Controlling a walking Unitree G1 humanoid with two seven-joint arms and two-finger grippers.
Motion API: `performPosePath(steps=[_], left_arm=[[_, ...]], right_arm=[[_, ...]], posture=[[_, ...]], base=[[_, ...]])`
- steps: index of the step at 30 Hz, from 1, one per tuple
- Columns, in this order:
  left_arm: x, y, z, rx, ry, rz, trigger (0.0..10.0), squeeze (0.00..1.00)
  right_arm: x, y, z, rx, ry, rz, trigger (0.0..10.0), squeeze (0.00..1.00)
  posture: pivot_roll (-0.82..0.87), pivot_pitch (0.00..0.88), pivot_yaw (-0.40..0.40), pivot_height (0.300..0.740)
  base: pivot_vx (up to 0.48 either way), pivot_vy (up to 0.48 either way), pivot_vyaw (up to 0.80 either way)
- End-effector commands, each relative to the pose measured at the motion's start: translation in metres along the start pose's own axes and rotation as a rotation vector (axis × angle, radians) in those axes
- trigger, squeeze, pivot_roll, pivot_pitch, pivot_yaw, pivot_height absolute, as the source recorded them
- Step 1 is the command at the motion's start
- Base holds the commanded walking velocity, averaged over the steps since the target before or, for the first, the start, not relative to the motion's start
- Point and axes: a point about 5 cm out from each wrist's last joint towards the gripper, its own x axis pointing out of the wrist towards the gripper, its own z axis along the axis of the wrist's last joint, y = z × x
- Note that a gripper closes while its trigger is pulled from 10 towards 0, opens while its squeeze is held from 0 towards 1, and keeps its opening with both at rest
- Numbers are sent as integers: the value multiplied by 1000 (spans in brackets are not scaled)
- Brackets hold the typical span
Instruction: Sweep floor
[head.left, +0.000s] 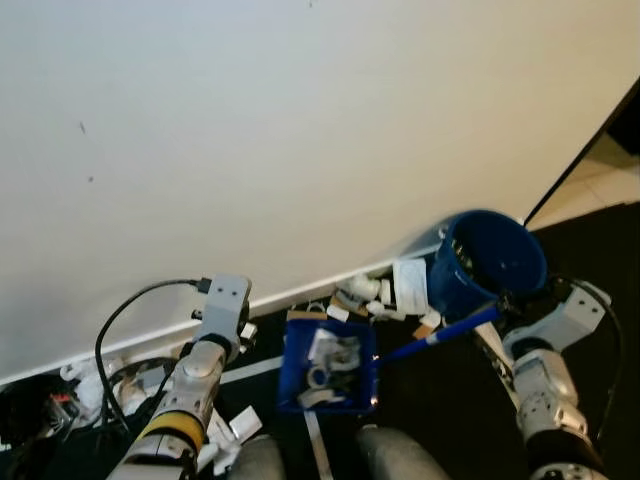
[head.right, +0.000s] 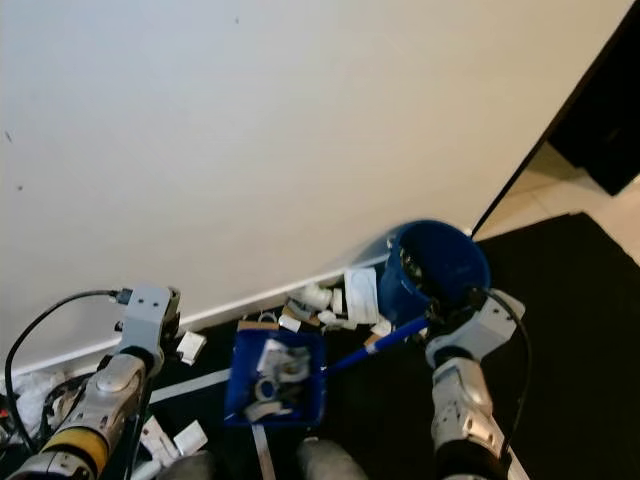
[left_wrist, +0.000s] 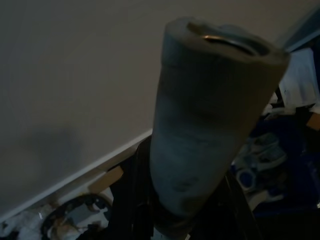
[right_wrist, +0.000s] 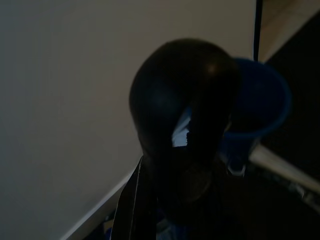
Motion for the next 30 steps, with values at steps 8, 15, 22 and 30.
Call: performPosePath(steps=[8,15,22,30], left_arm=[[1,-3,-2,-85,7,37,10000,0],[0,0,-4,-105,16,70,10000,0],[0,3,-4,-169,26,98,10000,0],[5,5,3,-266,18,136,10000,0]], right_arm=[[7,17,12,37,-36,75,10000,0],[8,18,16,31,-40,84,10000,0],[14,27,27,16,-59,129,10000,0],[25,45,55,17,-110,197,10000,0]], posture=[[58,0,-51,740],[59,0,-54,740],[56,0,-42,740],[53,0,-37,740]], base=[[0,-397,0],[0,-396,0],[0,-448,0],[0,-480,0]])
